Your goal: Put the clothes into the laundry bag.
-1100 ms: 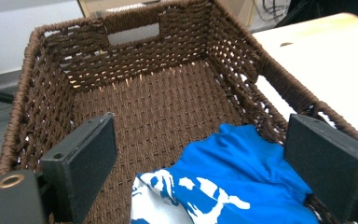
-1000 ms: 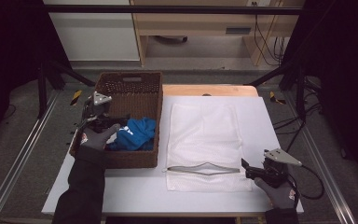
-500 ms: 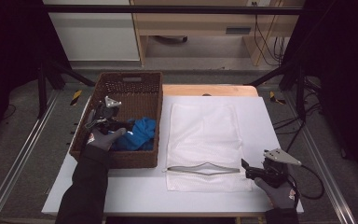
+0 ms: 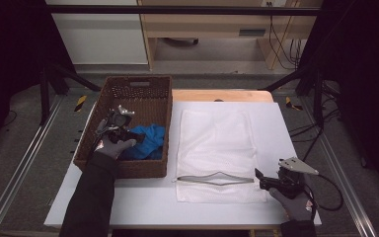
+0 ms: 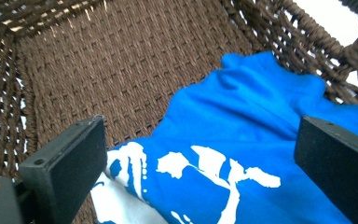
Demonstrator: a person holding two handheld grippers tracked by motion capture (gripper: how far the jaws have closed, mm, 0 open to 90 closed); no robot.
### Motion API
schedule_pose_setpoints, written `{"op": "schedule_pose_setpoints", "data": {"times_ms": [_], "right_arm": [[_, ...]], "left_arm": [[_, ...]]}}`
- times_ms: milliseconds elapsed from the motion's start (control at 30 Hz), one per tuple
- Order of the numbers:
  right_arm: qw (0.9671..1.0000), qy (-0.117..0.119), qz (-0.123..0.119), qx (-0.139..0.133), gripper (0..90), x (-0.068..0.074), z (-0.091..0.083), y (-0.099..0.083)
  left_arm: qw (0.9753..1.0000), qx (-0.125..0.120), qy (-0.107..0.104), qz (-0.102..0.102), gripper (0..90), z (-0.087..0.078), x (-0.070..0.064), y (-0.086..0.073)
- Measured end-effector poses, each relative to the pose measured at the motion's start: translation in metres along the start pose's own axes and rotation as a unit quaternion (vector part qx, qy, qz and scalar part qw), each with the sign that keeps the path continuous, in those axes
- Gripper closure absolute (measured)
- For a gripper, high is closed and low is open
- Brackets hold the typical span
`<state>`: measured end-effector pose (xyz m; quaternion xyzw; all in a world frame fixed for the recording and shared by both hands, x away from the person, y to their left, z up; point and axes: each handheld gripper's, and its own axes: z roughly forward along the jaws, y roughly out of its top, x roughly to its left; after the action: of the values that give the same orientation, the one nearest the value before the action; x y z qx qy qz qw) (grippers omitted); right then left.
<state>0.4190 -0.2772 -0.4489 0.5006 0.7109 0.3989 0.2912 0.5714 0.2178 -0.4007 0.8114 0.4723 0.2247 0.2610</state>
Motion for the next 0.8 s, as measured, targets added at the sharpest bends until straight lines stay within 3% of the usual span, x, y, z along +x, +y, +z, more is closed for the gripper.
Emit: {"op": "schedule_pose_setpoints", "data": {"times_ms": [133,300,400,800], "right_arm": [[1.0000,-0.001,-0.002,0.000,5.6,-0.001,0.000,0.000],[1.0000,-0.003,0.000,0.003,5.4,-0.002,0.000,-0.001],[1.0000,-0.003,0.000,0.003,5.3,-0.002,0.001,-0.001],[1.0000,-0.003,-0.001,0.003,5.0,-0.003,0.001,-0.001]], "left_arm": [[0.9996,0.022,-0.002,0.015,1.3,0.005,-0.003,-0.001],[0.9992,0.038,-0.005,0.012,1.3,0.010,-0.003,-0.001],[0.9983,0.054,-0.005,0.021,0.8,0.015,-0.004,-0.002],[0.9900,0.132,0.002,0.050,0.0,0.033,-0.008,-0.006]]}}
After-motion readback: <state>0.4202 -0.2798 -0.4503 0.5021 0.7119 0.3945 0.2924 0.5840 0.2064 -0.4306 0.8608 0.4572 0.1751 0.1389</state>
